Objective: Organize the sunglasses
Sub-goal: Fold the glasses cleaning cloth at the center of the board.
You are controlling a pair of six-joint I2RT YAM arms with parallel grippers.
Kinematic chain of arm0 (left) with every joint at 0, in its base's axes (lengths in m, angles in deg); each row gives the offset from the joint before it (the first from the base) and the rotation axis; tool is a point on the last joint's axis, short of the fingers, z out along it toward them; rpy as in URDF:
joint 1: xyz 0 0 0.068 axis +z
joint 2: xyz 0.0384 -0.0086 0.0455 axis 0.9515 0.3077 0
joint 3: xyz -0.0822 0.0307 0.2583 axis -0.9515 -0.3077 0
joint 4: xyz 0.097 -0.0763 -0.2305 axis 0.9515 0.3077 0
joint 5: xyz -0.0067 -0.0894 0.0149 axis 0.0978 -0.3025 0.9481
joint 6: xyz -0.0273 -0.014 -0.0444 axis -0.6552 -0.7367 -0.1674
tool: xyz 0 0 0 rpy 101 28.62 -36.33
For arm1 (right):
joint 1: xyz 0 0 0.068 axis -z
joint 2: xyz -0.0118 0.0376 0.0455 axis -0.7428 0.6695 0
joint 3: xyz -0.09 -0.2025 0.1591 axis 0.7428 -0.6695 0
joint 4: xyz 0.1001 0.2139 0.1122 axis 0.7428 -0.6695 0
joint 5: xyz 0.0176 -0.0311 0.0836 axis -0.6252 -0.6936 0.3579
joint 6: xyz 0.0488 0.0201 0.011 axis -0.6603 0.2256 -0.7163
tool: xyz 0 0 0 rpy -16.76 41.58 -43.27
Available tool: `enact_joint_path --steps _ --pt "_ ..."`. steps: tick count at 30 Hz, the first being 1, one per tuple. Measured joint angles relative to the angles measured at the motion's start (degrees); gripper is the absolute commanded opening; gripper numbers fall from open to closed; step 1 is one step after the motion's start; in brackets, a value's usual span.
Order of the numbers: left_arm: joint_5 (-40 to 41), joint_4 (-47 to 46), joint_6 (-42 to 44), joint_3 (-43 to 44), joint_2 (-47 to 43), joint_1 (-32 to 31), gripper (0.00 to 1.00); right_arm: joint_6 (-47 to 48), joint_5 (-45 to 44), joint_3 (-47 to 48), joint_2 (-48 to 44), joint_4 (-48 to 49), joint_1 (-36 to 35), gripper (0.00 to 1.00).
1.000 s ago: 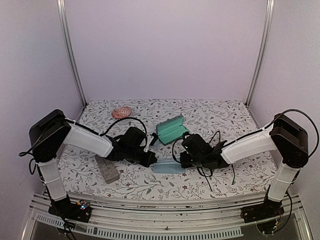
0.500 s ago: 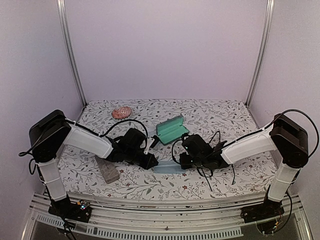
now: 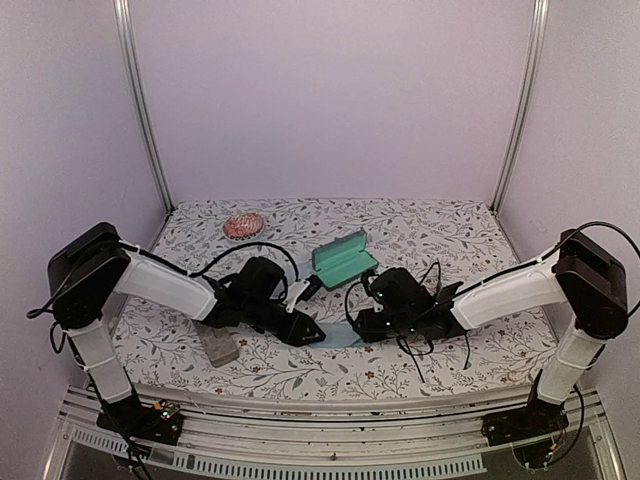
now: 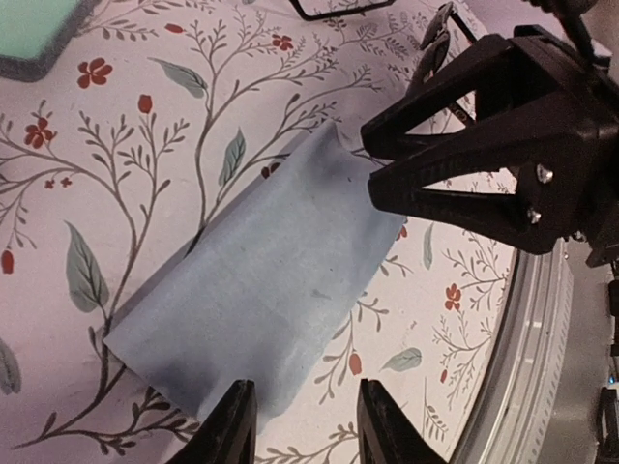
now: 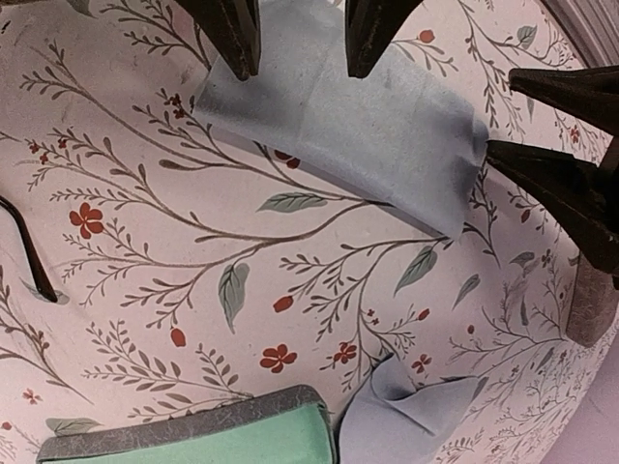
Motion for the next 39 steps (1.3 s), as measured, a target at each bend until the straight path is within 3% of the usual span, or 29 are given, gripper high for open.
enact_joint_path --steps 7,14,17,29,36,39 --pt "-2.0 -0.7 -0.3 -1.9 -0.8 0.0 0.40 -3.2 1.3 -0.4 -3.9 -1.1 0.0 0.34" --pt "0.0 -0.5 -3.3 -0.7 -2.3 0.0 0.17 -8.0 4.4 6.7 0.1 -6.6 0.0 0.21" --pt "2.5 0.5 -4.7 1.3 -1.8 0.0 0.12 -10.9 5.1 10.2 3.4 -8.0 0.0 0.20" --pt "5.8 5.6 -8.7 5.0 5.1 0.1 0.10 -17.8 5.9 12.8 9.1 -12.2 1.2 0.22" --pt "7.3 7.9 -9.9 7.6 6.4 0.1 0.08 -21.5 -2.3 14.9 9.1 -18.6 2.0 0.33" --pt "7.3 8.8 -9.9 8.1 6.4 0.2 0.13 -23.0 -6.7 15.6 9.1 -21.9 2.4 0.34"
